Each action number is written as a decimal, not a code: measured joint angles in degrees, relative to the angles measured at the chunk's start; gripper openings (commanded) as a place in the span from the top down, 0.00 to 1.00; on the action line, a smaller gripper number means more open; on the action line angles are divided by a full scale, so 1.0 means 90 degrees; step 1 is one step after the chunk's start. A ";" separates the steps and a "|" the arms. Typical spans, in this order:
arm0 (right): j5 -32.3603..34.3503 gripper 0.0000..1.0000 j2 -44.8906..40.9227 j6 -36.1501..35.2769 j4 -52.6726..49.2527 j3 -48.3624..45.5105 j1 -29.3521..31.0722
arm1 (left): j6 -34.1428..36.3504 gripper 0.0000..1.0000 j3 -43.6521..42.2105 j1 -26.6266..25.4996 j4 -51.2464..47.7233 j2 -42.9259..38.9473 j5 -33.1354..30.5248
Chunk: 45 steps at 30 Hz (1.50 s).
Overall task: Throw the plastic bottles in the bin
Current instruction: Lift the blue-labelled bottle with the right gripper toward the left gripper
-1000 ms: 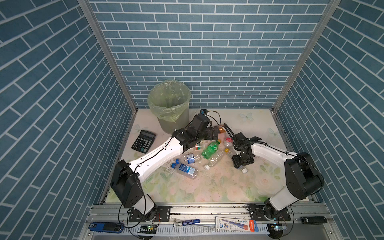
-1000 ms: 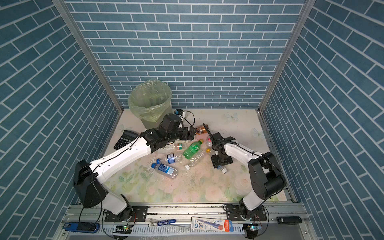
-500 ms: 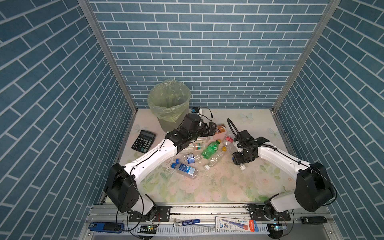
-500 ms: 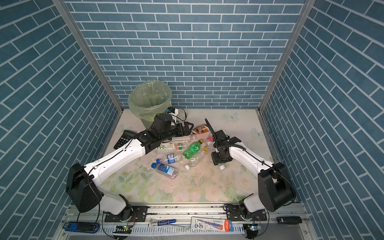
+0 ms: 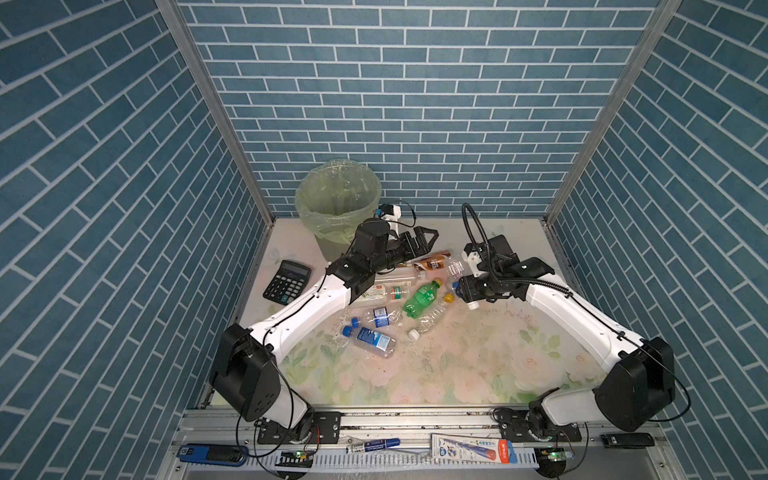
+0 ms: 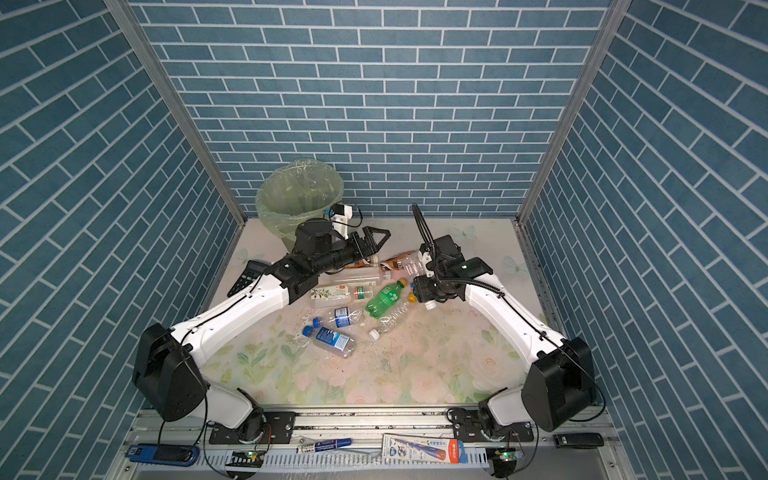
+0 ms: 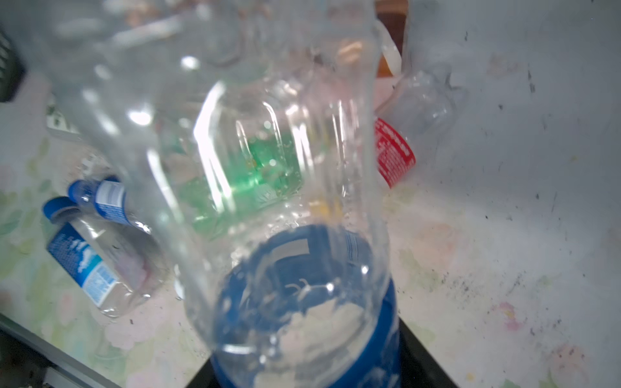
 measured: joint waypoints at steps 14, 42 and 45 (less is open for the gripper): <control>-0.1299 0.50 0.0848 0.0423 0.0792 0.1421 0.0000 | -0.0440 0.10 0.0002 0.0151 0.0602 0.0435 0.0736; -0.2271 0.50 0.0920 0.0862 0.1416 0.1498 -0.0046 | -0.0595 0.18 0.0614 0.0427 0.0886 0.1073 0.1093; -0.2460 0.50 0.0920 0.0852 0.1421 0.1489 -0.0005 | -0.0527 0.19 0.0678 0.0423 0.0789 0.1105 0.1100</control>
